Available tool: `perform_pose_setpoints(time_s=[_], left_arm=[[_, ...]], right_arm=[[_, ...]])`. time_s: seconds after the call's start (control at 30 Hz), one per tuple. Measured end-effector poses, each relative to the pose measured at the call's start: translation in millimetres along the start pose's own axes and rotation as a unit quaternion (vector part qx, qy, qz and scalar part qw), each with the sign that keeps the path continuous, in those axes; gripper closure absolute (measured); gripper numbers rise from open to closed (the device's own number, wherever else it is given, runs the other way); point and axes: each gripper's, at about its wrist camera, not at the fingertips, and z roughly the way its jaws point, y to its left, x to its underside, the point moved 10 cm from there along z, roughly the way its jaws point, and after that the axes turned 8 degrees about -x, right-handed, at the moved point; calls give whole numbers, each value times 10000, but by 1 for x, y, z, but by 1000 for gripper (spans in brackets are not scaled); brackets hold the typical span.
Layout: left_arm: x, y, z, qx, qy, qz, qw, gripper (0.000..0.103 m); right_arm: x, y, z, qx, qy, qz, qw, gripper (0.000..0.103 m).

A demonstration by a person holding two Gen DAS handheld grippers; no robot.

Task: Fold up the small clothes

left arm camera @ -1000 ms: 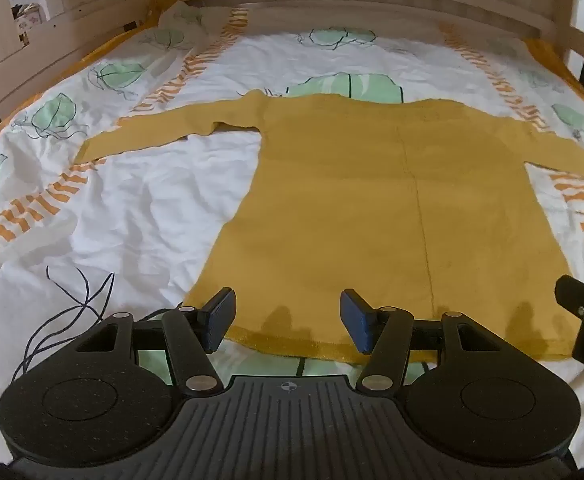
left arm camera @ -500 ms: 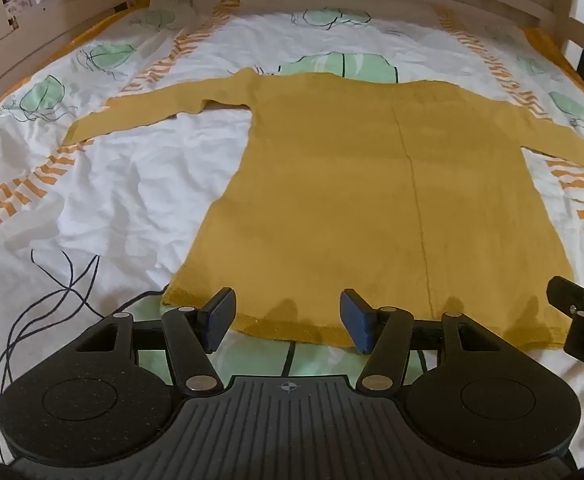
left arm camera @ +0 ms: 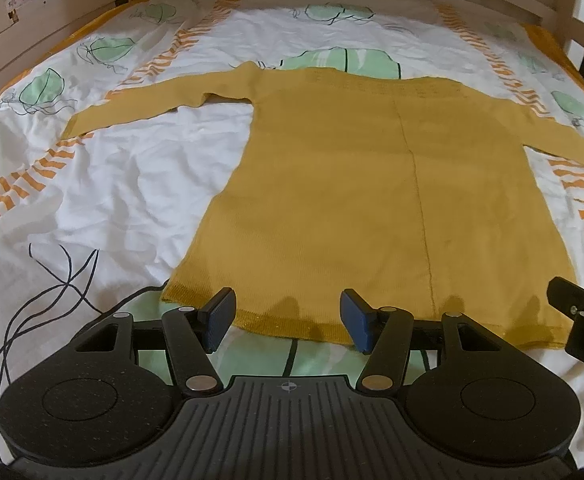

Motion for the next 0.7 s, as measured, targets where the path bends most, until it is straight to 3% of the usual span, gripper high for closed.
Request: perform_pose_setpoints(time_s=[0.7], left_arm=[[2,-2,2,16,60,19,10000,47]], right_arm=[[-1,5,3,-78,8,5,10000,14]])
